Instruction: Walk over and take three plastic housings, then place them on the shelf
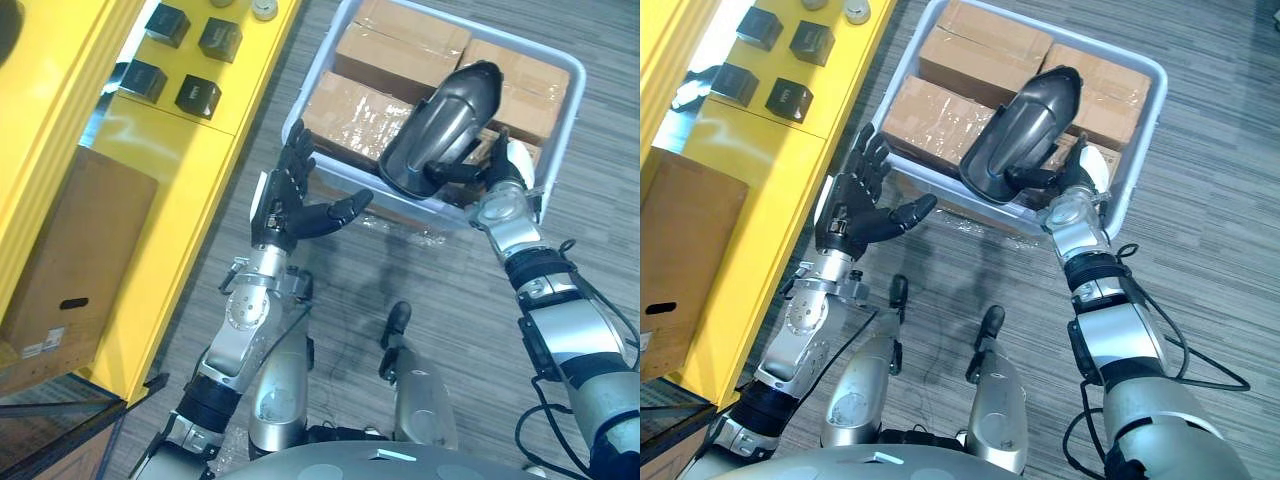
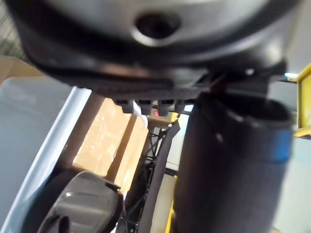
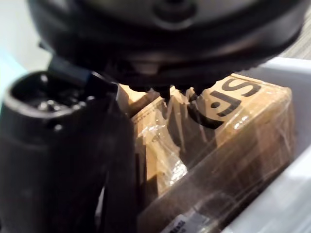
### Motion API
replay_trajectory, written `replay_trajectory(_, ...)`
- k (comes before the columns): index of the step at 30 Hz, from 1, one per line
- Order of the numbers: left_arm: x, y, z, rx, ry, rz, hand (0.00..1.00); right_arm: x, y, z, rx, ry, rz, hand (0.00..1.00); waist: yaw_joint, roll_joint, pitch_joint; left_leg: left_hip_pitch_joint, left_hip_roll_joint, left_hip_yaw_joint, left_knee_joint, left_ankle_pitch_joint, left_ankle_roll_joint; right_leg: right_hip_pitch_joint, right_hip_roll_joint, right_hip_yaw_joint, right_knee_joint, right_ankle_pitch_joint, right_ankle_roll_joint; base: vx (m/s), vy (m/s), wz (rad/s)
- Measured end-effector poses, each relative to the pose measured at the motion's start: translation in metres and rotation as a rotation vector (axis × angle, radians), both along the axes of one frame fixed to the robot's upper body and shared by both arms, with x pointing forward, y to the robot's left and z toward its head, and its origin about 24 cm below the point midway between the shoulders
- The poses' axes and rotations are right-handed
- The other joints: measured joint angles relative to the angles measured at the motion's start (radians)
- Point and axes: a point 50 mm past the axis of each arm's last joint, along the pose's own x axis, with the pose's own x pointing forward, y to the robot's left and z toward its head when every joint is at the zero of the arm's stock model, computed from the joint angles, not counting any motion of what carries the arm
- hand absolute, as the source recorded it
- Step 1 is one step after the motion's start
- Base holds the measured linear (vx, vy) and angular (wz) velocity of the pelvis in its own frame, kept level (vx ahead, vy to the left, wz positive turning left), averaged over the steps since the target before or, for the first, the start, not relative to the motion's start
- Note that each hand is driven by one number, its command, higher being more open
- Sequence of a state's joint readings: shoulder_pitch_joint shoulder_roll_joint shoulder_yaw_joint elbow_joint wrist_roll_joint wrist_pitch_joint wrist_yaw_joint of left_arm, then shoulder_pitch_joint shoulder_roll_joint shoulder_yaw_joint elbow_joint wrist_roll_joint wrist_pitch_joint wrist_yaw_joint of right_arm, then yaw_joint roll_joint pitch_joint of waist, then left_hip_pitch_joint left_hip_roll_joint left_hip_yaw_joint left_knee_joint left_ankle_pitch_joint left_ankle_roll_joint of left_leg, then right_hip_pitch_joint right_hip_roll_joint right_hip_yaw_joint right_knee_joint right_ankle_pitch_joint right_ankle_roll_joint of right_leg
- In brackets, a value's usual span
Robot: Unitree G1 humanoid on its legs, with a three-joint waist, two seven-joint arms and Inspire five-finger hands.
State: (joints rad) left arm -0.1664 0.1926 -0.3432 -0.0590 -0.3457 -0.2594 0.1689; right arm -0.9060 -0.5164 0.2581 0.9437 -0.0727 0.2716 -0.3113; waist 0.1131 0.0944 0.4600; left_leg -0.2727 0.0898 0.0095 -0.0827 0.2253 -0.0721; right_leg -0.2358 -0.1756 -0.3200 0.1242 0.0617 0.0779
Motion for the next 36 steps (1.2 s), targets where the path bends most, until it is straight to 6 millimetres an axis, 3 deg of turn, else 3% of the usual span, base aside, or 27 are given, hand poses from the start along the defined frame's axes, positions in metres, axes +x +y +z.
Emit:
replay_trajectory(2, 0.002, -0.001, -0.002, 0.005, 0.011, -0.001, 1.0, 0.002, -0.003, 0.005, -0.012, 0.006, -0.021, 0.0, 0.0, 0.009, -0.001, 0.0, -0.001, -0.002, 0.0, 0.001, 0.002, 0.0, -0.002, -0.002, 0.001, 0.0, 0.0, -0.01, -0.032, 0.05)
replay_trajectory(8, 0.007, -0.008, -0.008, -0.008, 0.043, -0.013, 1.0, -0.003, -0.042, 0.031, -0.07, -0.001, -0.132, 0.0, 0.012, 0.046, -0.012, -0.001, -0.008, -0.013, 0.0, 0.004, 0.008, -0.001, -0.015, -0.011, 0.017, -0.008, 0.006, -0.01, -0.035, 0.05)
replay_trajectory(13, 0.007, -0.01, -0.016, -0.032, 0.088, -0.019, 1.0, -0.009, -0.057, 0.034, -0.087, 0.024, -0.192, 0.0, 0.02, 0.073, -0.029, -0.001, -0.009, -0.021, 0.0, 0.007, 0.003, -0.003, -0.017, -0.021, 0.035, -0.023, 0.005, 0.02, -0.054, 0.06)
replay_trajectory(16, 0.006, -0.009, -0.018, -0.057, 0.106, -0.009, 1.0, -0.013, -0.065, 0.022, -0.062, 0.099, -0.209, 0.0, 0.021, 0.082, -0.034, 0.0, -0.009, -0.028, 0.0, 0.009, 0.001, -0.006, -0.023, -0.028, 0.055, -0.04, 0.005, 0.04, -0.072, 0.08)
replay_trajectory(18, 0.006, -0.007, -0.021, -0.124, 0.14, 0.004, 1.0, -0.015, -0.058, 0.003, -0.051, 0.148, -0.204, 0.0, 0.018, 0.09, -0.034, 0.003, -0.013, -0.034, 0.001, 0.011, 0.001, -0.008, -0.03, -0.032, 0.076, -0.054, 0.006, 0.05, -0.072, 0.1)
replay_trajectory(25, -0.005, -0.005, -0.036, -0.19, 0.208, 0.033, 1.0, -0.015, -0.061, 0.009, -0.061, 0.066, -0.21, 0.0, 0.021, 0.104, -0.034, 0.005, -0.016, -0.043, 0.0, 0.006, -0.006, -0.014, -0.039, -0.04, 0.105, -0.074, 0.005, 0.0, -0.052, 0.05)
replay_trajectory(31, -0.015, -0.008, -0.048, -0.203, 0.255, 0.037, 1.0, -0.011, -0.054, 0.021, -0.117, -0.079, -0.185, 0.0, 0.023, 0.129, -0.029, 0.001, -0.015, -0.044, 0.0, 0.007, -0.005, -0.02, -0.039, -0.04, 0.107, -0.074, 0.005, 0.0, -0.049, 0.0)
replay_trajectory(36, -0.019, -0.008, -0.051, -0.206, 0.252, 0.039, 1.0, -0.005, -0.038, 0.042, -0.152, -0.257, -0.129, 0.0, 0.019, 0.13, -0.029, -0.003, -0.015, -0.04, 0.001, 0.011, 0.001, -0.025, -0.039, -0.038, 0.107, -0.074, 0.005, 0.02, -0.05, -0.01)
